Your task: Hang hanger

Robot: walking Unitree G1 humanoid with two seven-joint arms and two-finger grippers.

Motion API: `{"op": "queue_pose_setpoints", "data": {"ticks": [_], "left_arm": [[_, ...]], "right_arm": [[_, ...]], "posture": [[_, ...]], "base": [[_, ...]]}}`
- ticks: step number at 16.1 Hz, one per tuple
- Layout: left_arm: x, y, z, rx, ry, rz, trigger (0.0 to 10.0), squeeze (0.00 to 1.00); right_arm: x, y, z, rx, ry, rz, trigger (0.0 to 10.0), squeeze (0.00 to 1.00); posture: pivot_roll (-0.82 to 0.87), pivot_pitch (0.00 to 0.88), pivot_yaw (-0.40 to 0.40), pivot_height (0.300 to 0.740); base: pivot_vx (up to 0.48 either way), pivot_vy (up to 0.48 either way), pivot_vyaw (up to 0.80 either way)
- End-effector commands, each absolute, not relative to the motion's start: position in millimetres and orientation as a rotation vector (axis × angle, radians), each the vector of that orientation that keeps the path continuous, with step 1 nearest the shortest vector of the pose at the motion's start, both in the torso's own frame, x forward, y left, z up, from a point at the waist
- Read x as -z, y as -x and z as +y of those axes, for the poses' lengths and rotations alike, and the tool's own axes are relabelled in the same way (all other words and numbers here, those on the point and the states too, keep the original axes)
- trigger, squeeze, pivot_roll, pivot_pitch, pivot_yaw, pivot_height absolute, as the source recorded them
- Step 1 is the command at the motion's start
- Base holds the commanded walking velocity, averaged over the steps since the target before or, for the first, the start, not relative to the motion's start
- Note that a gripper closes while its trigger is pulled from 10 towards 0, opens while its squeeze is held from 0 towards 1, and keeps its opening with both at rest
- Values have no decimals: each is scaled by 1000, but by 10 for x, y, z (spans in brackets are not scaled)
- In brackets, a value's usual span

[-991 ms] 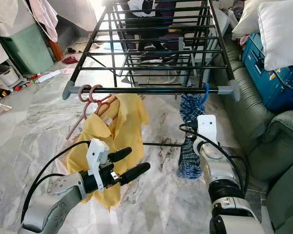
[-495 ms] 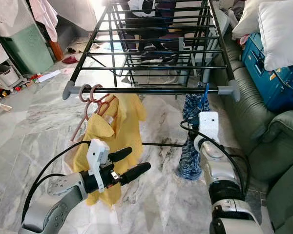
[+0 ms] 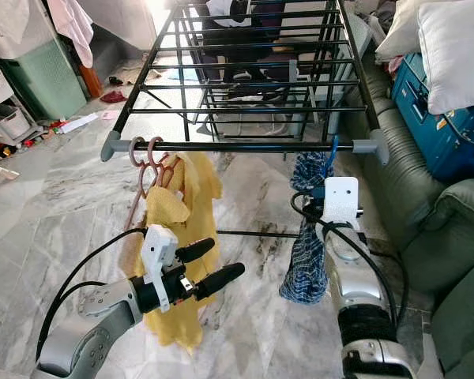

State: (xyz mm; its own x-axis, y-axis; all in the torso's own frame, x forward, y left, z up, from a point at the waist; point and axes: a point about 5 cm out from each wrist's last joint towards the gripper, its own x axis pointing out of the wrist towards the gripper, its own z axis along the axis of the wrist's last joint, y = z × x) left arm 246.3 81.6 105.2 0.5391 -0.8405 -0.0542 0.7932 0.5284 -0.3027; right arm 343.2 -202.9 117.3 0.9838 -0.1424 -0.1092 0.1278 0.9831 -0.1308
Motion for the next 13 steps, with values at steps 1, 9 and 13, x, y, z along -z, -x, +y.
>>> {"op": "queue_pose_setpoints", "data": {"ticks": [1,9,13], "left_arm": [[-1061,-2473,814,987,247,205,10000,0],[-1079,-2509,849,947,251,189,10000,0],[-1137,-2607,991,684,226,94,10000,0]], "right_arm": [[-1235,-3428,-1999,137,134,93,10000,1000],[-1337,-3100,-1865,147,198,2,10000,1000],[-1333,-2925,-1803,115,225,-22,10000,1000]], "posture": [[-138,53,68,740],[-140,45,72,740],[-137,49,78,740]], "base": [[0,0,0],[0,0,0],[0,0,0]]}}
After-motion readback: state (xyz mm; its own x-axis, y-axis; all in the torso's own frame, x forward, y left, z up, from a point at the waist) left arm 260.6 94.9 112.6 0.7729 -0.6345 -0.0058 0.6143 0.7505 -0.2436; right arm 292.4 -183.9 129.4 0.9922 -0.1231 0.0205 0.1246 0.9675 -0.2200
